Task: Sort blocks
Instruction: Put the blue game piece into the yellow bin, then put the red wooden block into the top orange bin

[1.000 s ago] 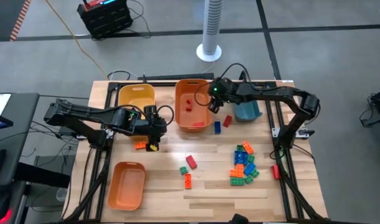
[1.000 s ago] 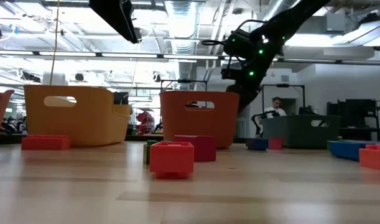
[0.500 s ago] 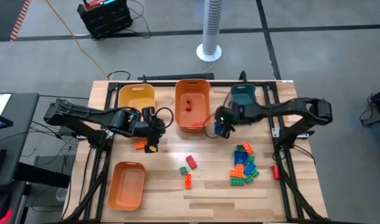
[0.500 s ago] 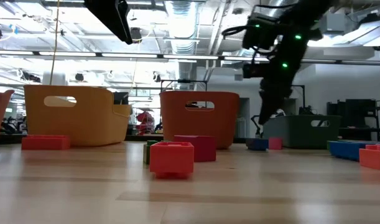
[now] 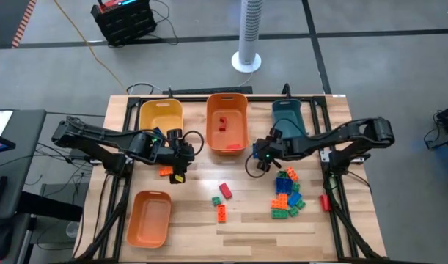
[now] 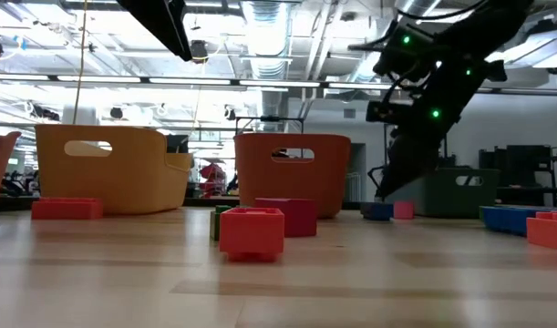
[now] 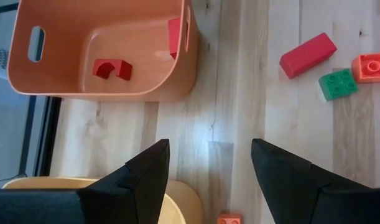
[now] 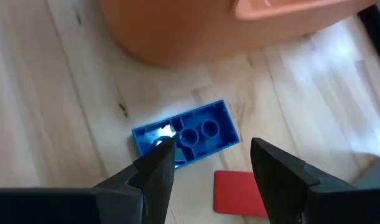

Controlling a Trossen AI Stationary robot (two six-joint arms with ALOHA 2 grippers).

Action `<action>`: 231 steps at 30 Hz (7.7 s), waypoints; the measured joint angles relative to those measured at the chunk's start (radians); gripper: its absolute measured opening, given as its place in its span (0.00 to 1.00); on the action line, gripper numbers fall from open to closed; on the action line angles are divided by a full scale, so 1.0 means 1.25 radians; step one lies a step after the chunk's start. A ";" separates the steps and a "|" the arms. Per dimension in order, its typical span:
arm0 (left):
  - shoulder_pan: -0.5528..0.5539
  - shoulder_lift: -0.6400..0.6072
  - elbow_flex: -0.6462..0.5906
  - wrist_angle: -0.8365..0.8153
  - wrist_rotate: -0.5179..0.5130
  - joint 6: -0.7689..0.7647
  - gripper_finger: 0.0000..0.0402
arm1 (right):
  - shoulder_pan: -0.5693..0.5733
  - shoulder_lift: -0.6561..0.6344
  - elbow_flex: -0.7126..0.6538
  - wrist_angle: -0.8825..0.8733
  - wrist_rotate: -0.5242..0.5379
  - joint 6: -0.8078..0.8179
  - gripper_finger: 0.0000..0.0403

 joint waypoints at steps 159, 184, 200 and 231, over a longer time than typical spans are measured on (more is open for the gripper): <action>-0.057 0.089 -0.256 0.804 -0.013 0.957 0.39 | 0.063 0.069 0.207 0.429 -0.584 0.133 0.22; -0.051 0.051 -0.234 0.543 -0.142 0.559 0.35 | 0.003 -0.041 0.267 0.105 -0.570 0.072 0.64; 0.114 -0.126 -0.166 -0.157 -0.177 -0.213 0.35 | 0.187 -0.077 0.211 -0.159 -0.273 0.157 0.64; 0.118 -0.082 -0.079 -0.052 -0.119 -0.131 0.54 | 0.337 0.063 0.168 0.072 -0.088 0.380 0.64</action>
